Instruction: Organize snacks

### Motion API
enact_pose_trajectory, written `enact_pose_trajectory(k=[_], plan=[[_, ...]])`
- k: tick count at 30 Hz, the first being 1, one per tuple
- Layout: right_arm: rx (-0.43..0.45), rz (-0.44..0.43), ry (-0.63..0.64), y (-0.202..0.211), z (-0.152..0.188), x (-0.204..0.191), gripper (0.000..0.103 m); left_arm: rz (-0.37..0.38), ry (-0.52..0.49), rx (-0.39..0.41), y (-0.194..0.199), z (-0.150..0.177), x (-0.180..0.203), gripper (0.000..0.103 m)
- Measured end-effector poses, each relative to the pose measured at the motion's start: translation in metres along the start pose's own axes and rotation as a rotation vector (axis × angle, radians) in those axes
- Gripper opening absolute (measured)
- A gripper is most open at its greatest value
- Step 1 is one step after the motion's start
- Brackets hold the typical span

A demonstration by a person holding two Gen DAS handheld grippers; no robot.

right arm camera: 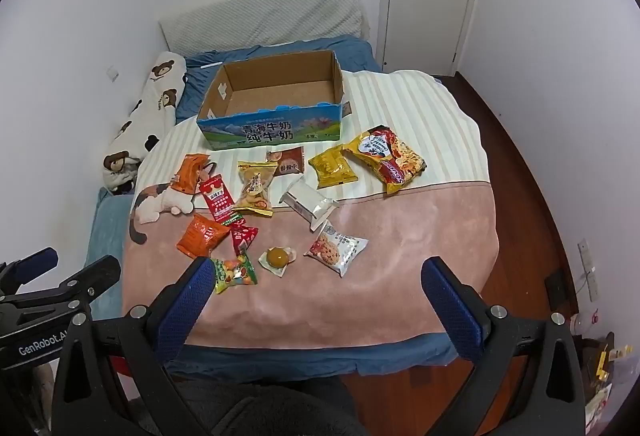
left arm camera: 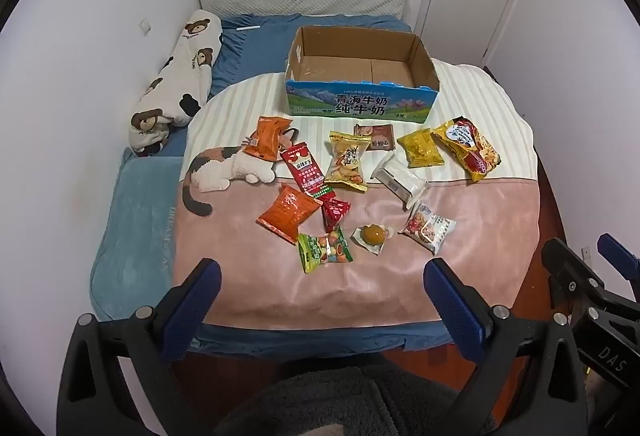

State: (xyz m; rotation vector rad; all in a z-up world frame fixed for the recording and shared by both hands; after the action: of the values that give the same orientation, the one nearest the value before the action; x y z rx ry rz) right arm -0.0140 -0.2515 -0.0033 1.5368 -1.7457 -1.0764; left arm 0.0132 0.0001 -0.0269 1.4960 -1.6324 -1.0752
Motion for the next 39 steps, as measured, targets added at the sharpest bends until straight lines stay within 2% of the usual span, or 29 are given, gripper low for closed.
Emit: enact_pose_trajectory(k=[39], plan=[[0.015,0.005,-0.003,0.0073,-0.003,0.0072,0.103,-0.003,-0.007,0.011,0.0087,-0.0095,0.0022,0.103]])
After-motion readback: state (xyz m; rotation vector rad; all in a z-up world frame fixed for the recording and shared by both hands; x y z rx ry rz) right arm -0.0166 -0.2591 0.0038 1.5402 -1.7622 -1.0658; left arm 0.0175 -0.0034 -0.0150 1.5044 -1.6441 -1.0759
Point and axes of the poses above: each gripper's, at about its wrist camera, not at the fingertips, and y roughly against the way its jaws point, x to its right, z to its underside, the point moved 3 cm from there along -y, roughly the way its jaws point, and after that the axes turned 10 degrees about -y, right-handed, at the moved point
